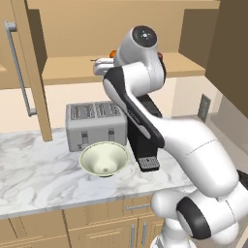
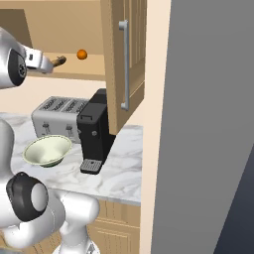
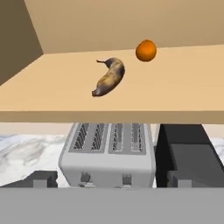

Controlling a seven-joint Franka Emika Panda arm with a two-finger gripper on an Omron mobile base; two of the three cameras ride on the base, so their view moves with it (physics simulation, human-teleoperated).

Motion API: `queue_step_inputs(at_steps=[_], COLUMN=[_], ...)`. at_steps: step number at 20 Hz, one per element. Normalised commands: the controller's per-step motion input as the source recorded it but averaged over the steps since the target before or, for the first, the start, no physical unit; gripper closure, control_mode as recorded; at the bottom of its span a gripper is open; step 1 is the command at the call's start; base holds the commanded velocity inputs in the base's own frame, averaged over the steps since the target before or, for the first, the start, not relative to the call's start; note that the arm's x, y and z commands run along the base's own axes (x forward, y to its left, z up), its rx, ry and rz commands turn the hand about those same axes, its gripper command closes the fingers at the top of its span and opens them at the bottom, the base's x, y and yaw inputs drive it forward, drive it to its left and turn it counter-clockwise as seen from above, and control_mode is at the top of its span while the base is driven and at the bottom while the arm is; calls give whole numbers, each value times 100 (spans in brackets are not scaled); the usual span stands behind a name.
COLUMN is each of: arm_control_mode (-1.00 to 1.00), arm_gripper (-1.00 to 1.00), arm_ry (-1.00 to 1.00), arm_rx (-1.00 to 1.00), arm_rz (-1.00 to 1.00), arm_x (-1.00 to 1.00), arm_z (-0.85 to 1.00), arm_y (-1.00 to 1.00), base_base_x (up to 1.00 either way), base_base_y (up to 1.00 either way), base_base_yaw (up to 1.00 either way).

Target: Open the cabinet. Pick the banana and apple from the cabinet and place them into the bowl. Then close the cabinet.

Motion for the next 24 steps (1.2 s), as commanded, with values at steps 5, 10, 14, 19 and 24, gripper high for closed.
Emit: queue_step_inputs(at_steps=[5, 10, 14, 19, 24], arm_control_mode=[-100, -100, -100, -100, -100], arm_gripper=[-100, -100, -100, -100, -100], arm_ry=[-3, 0, 0, 0, 0], arm_rx=[-2, 0, 0, 0, -1], arm_rz=[0, 0, 0, 0, 0], arm_x=[37, 43, 39, 41, 36], arm_z=[-1, 0, 0, 0, 0], arm_y=[0, 0, 0, 0, 0], base_base_x=[0, 0, 0, 0, 0], base_base_y=[0, 0, 0, 0, 0], base_base_yaw=[0, 0, 0, 0, 0])
